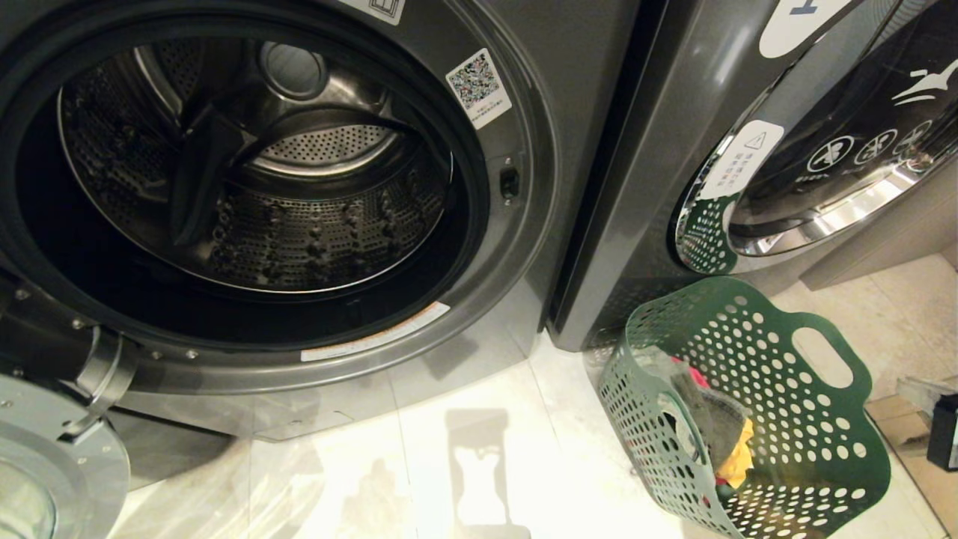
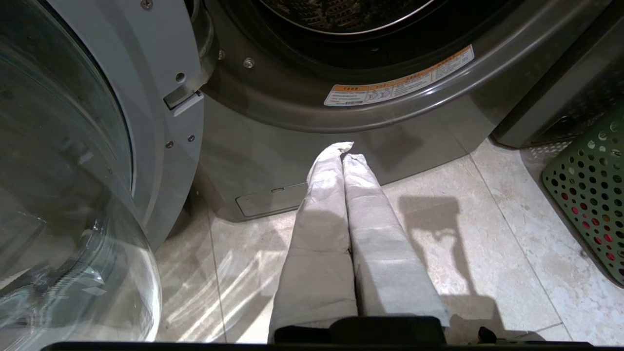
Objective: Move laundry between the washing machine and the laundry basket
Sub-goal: Pick a cloth and place it into the basket, then close the washing machine door with the left hand
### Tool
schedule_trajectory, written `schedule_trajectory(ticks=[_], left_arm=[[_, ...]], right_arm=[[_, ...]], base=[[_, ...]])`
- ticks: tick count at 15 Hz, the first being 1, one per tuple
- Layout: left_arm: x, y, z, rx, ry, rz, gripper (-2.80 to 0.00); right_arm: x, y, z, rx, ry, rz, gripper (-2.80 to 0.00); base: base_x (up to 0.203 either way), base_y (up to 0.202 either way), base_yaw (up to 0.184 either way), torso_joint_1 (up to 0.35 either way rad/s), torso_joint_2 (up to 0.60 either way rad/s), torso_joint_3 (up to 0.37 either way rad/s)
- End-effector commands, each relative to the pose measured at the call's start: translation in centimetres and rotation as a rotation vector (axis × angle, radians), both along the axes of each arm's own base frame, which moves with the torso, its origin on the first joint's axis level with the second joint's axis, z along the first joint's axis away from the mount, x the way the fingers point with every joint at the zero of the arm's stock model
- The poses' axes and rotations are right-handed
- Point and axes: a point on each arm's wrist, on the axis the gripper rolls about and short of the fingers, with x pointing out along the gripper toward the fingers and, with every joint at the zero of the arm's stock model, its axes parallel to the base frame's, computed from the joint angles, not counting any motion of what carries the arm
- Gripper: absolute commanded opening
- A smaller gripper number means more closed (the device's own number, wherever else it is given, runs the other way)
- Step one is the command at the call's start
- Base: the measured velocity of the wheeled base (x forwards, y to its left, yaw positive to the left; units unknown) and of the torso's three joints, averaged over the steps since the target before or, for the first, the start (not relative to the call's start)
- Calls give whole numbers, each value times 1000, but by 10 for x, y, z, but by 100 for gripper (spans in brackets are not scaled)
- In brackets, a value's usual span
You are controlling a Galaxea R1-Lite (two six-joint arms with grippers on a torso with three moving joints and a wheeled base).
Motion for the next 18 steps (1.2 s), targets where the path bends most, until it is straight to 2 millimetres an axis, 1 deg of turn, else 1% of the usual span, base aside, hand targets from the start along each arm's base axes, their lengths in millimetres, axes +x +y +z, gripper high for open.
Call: schedule_trajectory(ticks=[1,3,4,5,6,8,9,13,15,18], left_arm=[[3,0,-11,0,39,1,-280],[3,0,-11,-3,37,1,-280],[3,0,-11,-1,36,1,-280],[3,0,-11,-1,37,0,-280],[3,0,-11,-1,36,-1,-280],[3,0,-11,-3,36,-1,-280],[3,0,-11,-3,36,-1,-280],[3,0,-11,-3,36,-1,-280],[3,0,-11,-6,37,3,-280],[3,0,-11,-4,37,2,-280]], right_arm=[[-37,3,-33,-8,24,15,-280],[-66,5,-77,-17,110,38,-280],[-82,6,-93,-22,139,46,-280],[-95,7,-103,-23,165,56,-280],[-105,8,-106,-20,180,77,-280],[-116,10,-111,-13,243,129,-280],[-120,10,-110,-19,192,146,-280],[-149,10,-111,-48,-170,158,-280],[-153,10,-113,-16,-229,148,-280],[-153,10,-112,-6,-226,144,-280]], base=[[0,0,0,0,0,0],[0,0,0,0,0,0],[0,0,0,0,0,0],[0,0,0,0,0,0],[0,0,0,0,0,0],[0,0,0,0,0,0],[0,0,0,0,0,0],[0,0,0,0,0,0],[0,0,0,0,0,0],[0,0,0,0,0,0]])
